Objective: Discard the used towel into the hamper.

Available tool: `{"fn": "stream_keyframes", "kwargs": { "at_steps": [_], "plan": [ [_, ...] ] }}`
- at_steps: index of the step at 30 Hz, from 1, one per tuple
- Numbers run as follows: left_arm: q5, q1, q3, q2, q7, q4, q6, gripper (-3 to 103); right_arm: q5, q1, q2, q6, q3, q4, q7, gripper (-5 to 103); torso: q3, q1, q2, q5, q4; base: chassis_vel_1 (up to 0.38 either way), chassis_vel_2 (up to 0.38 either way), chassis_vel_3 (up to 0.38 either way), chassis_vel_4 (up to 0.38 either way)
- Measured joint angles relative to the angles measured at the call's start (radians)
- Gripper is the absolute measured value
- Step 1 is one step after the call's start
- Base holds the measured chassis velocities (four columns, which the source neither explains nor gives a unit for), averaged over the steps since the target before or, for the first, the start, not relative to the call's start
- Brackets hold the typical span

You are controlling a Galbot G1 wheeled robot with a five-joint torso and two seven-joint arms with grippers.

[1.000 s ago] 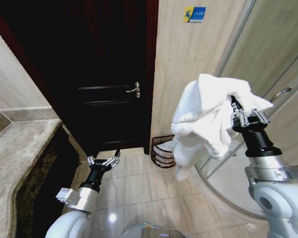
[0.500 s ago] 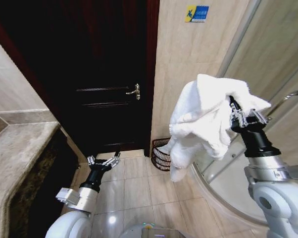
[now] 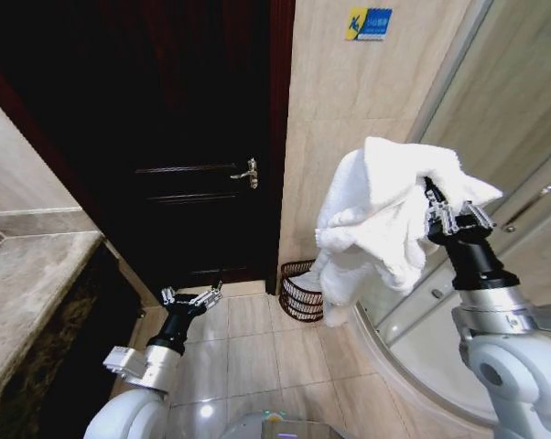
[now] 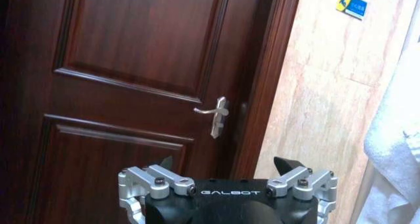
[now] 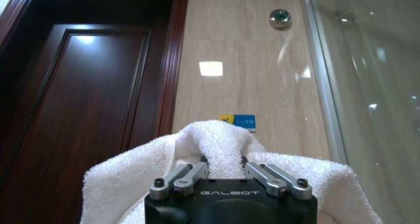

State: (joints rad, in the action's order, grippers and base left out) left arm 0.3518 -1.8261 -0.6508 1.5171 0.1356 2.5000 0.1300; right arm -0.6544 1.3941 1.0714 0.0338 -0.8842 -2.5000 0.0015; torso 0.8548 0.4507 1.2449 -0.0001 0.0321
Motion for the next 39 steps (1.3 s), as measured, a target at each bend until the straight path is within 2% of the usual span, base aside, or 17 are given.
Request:
{"fn": "stream_keyframes", "kwargs": {
  "at_steps": [20, 30, 33, 39],
  "plan": [
    [0.000, 0.000, 0.000, 0.000, 0.000, 0.000, 0.000, 100, -0.005, -0.006, -0.006, -0.002, 0.015, 0.000, -0.001, 14, 0.000, 0.000, 0.000, 0.0002, 0.0001, -0.088, 0.088, 0.086, -0.085],
    [0.000, 0.000, 0.000, 0.000, 0.000, 0.000, 0.000, 100, 0.012, -0.041, -0.017, -0.026, 0.063, 0.034, -0.005, 14, 0.000, 0.000, 0.000, 0.0002, 0.0000, -0.037, 0.036, 0.032, -0.035],
    [0.000, 0.000, 0.000, 0.000, 0.000, 0.000, 0.000, 100, 0.012, -0.065, -0.030, -0.036, 0.082, 0.063, -0.005, 14, 0.000, 0.000, 0.000, 0.0001, 0.0001, 0.000, 0.000, 0.000, 0.000],
    [0.000, 0.000, 0.000, 0.000, 0.000, 0.000, 0.000, 100, -0.018, -0.129, -0.064, -0.111, 0.140, 0.156, -0.029, 14, 0.000, 0.000, 0.000, 0.0001, 0.0001, 0.000, 0.000, 0.000, 0.000]
  ]
}}
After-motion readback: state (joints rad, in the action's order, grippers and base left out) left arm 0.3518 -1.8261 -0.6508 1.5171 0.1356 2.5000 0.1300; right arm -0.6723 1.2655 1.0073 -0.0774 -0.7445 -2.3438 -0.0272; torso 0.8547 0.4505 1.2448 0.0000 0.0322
